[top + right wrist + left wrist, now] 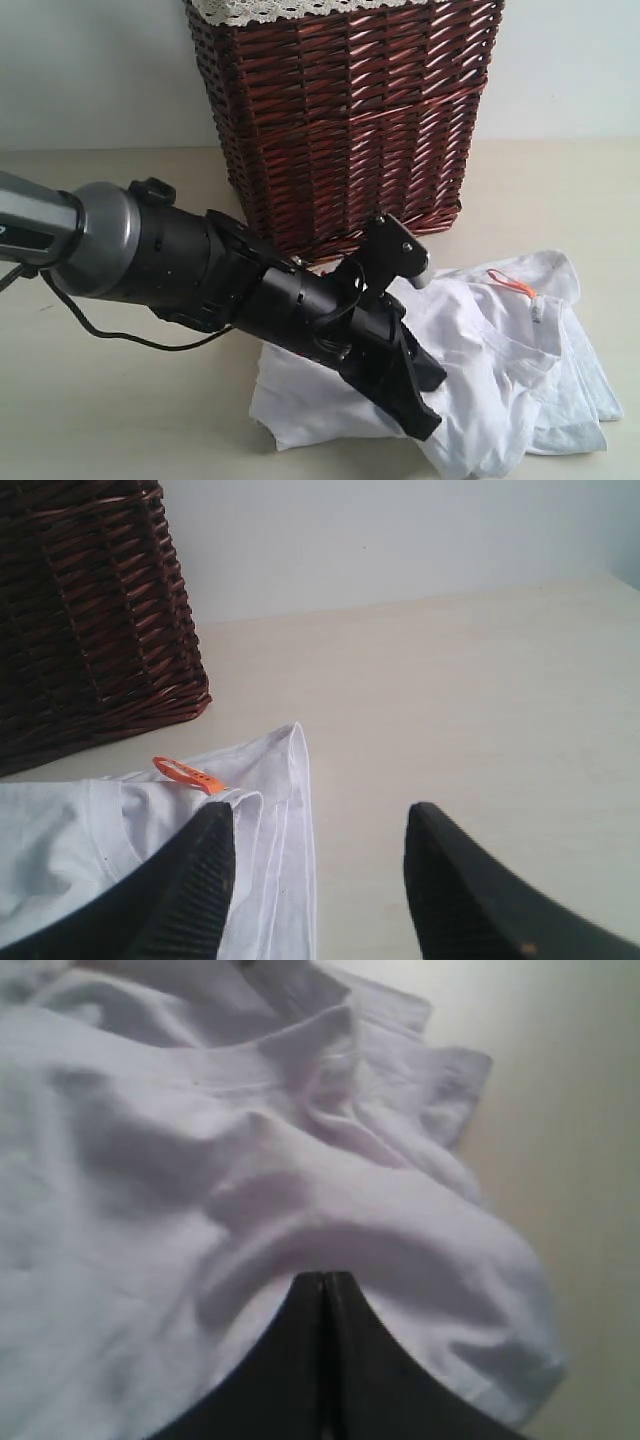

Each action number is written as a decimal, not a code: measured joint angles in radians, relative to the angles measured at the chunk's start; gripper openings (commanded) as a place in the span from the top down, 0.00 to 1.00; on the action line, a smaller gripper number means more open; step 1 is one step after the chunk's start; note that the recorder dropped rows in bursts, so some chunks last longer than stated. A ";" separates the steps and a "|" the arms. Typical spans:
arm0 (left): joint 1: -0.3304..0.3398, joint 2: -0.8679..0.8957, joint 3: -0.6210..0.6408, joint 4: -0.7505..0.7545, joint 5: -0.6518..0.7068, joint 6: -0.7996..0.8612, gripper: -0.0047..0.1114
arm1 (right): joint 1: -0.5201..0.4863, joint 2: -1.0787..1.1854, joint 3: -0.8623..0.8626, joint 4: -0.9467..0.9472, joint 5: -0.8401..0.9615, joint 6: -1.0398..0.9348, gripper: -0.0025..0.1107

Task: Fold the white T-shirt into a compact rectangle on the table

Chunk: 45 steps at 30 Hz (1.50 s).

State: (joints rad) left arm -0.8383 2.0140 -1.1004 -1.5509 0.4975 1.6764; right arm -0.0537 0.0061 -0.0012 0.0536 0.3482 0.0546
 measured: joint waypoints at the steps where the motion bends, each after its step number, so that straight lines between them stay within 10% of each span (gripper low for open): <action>1: 0.000 0.006 0.000 0.000 0.040 -0.003 0.96 | 0.000 0.000 0.000 0.000 0.000 0.000 0.53; 9: -0.047 0.035 -0.001 -0.159 0.195 0.063 0.96 | 0.000 0.000 0.000 0.000 0.000 0.000 0.53; 15: 0.030 0.006 -0.074 -0.164 -0.078 0.112 0.96 | 0.000 0.000 0.000 0.000 0.000 0.000 0.53; 23: 0.039 0.125 -0.082 0.012 -0.118 0.178 0.96 | 0.000 0.000 0.000 0.000 0.000 0.000 0.53; 38: 0.333 0.041 0.055 0.322 -0.005 -0.076 0.96 | 0.000 0.000 0.000 0.000 0.000 0.000 0.53; 45: 0.372 -0.079 0.081 0.351 0.073 -0.082 0.96 | 0.000 0.000 0.000 0.000 0.000 0.000 0.53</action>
State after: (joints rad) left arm -0.4664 1.9350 -1.0191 -1.1994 0.5701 1.5947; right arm -0.0537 0.0061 -0.0012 0.0536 0.3482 0.0546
